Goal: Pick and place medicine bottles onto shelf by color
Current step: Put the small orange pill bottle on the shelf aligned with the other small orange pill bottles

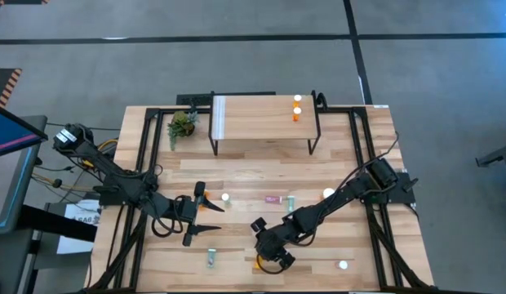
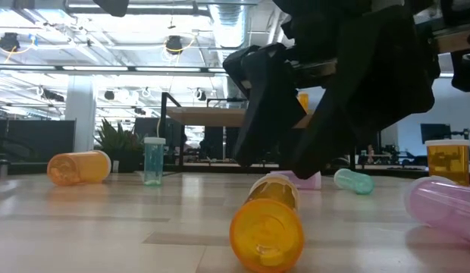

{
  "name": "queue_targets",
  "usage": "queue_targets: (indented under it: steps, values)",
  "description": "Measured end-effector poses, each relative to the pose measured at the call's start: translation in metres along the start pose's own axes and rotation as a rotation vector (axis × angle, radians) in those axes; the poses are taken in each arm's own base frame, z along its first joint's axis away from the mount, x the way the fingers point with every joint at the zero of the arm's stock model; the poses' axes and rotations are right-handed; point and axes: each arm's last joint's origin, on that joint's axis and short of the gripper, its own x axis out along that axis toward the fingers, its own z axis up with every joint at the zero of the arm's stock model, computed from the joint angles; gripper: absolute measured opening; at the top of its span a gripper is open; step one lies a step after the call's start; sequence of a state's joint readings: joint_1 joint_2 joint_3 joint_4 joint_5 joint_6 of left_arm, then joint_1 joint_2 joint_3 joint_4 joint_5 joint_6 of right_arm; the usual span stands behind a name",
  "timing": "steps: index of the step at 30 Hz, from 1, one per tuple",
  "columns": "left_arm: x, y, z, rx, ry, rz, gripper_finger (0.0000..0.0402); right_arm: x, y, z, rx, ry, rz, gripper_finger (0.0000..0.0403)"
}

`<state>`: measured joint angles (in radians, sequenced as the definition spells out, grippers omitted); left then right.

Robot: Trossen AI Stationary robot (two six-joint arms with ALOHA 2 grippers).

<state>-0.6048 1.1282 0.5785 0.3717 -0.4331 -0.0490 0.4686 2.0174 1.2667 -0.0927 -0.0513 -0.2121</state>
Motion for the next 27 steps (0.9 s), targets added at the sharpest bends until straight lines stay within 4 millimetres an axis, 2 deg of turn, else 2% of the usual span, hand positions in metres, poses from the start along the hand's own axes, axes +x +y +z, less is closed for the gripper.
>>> queue_targets:
  steps: [27]
  values:
    - [0.0004,0.0012,0.0,-0.002,0.0,0.005,0.0222,0.0,-0.0003,-0.0004,-0.032,0.006,-0.011,0.022]
